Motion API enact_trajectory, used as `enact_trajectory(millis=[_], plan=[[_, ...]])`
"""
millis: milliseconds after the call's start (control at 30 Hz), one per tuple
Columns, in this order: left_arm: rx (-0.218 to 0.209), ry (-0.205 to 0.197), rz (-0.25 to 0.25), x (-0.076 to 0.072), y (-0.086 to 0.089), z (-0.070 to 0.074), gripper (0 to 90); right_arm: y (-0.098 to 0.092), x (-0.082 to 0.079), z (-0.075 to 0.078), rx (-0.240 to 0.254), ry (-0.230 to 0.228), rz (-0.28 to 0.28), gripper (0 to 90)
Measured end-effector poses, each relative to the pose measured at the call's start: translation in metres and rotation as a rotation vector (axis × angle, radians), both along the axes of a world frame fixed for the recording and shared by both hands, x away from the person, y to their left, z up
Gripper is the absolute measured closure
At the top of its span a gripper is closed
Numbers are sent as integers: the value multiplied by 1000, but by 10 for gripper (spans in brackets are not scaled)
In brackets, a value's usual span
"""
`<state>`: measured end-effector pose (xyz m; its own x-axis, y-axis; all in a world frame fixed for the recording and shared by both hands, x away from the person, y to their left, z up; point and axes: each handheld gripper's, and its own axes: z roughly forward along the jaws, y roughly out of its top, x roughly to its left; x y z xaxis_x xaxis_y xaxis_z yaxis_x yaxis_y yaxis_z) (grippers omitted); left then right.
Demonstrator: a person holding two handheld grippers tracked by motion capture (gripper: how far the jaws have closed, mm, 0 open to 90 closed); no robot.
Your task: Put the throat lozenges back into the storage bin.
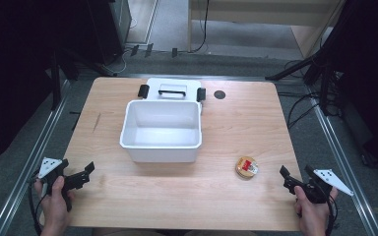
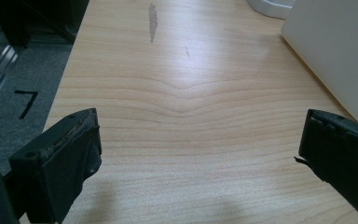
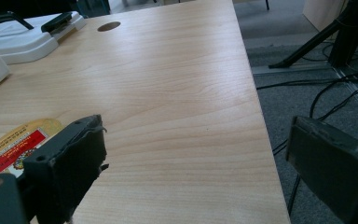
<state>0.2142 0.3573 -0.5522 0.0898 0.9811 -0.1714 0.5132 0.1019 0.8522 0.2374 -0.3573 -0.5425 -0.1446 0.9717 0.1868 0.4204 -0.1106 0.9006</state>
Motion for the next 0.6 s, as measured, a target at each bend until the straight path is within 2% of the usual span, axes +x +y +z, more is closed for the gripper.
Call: enact_trajectory(millis=[167,200,233,267,300,333,367,400,433,567,600], plan=[[1,0,2,0,-1,0,0,-1,0,1,8,6,-1,52],[1,-1,1,-1,-1,0,0,-1,0,3,1,25,22,57],[1,-1,1,-1,-1,0,0,-1,0,3,1,25,22,57],[0,0,2,-1,-1,0,0,2,2,5,-24,56,49,58],[-1,-1,2,-1,-1,0,0,2,2,5,-24,56,49,58],[-1,0,3,-1,0,0,0,7,3,6,-50,83,88,58],[-1,-1,2,-1,0,0,0,7,3,6,-50,83,88,58],[-2,-1,0,-1,0,0,0,10,5,7,-61,101,106,58],[-3,-2,1,-1,0,0,0,16,8,10,-89,127,145,58],[-2,-4,-1,-1,0,0,0,24,14,17,-110,161,177,58],[-2,-4,0,-1,-1,0,0,29,18,21,-140,184,198,58]])
